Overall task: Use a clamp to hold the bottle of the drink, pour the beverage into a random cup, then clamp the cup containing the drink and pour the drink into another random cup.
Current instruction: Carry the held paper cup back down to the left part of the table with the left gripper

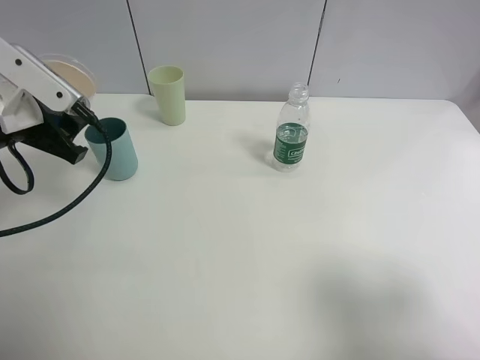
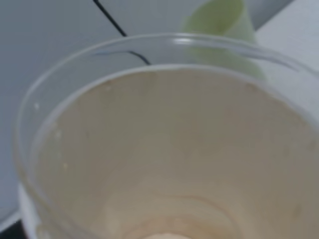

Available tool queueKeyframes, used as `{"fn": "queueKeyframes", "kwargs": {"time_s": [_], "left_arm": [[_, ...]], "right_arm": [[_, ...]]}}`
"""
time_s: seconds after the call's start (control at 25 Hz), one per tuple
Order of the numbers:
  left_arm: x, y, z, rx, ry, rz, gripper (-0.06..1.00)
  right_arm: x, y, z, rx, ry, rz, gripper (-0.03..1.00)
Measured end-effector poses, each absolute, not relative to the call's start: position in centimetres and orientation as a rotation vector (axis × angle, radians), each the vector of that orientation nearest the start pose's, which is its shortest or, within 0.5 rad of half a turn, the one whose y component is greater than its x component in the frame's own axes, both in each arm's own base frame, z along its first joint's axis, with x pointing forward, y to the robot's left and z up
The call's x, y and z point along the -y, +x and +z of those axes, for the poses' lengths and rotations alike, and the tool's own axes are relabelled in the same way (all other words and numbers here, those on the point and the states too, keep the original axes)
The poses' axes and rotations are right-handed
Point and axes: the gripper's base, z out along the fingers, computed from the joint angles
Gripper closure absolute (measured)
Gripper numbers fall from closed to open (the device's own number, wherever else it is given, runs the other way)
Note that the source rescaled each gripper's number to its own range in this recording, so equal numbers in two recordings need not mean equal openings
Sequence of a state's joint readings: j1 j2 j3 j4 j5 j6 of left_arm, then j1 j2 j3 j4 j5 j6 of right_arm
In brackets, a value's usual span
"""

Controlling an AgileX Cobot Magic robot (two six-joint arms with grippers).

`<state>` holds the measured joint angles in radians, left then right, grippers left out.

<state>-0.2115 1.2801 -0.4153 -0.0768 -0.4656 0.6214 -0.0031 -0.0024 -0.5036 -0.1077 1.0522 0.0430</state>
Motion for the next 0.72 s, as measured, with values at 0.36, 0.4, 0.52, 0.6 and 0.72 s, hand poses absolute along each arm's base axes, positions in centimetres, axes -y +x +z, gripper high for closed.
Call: {"fn": "queueKeyframes", "kwargs": {"time_s": [0.36, 0.4, 0.52, 0.6, 0.72], "left_arm": [[6.2, 20.8, 23.3, -1.795, 0.698, 0.113, 0.94], [6.8, 20.4, 23.5, -1.775, 0.722, 0.092, 0.94], [8.6, 19.4, 24.1, -1.715, 0.792, 0.028, 0.94], [9.7, 18.8, 24.1, -1.692, 0.837, -0.017, 0.94], [11.3, 18.0, 24.3, -1.647, 0.890, -0.086, 0.94]], "right_arm": [[0.8, -0.6, 27.9, -2.026, 0.051, -0.103, -0.03], [0.8, -0.6, 27.9, -2.026, 0.051, -0.103, -0.03], [0.8, -0.6, 27.9, -2.026, 0.051, -0.103, -0.03], [0.8, -0.6, 27.9, -2.026, 0.051, -0.103, -0.03], [0.8, -0.6, 27.9, -2.026, 0.051, -0.103, -0.03]]}}
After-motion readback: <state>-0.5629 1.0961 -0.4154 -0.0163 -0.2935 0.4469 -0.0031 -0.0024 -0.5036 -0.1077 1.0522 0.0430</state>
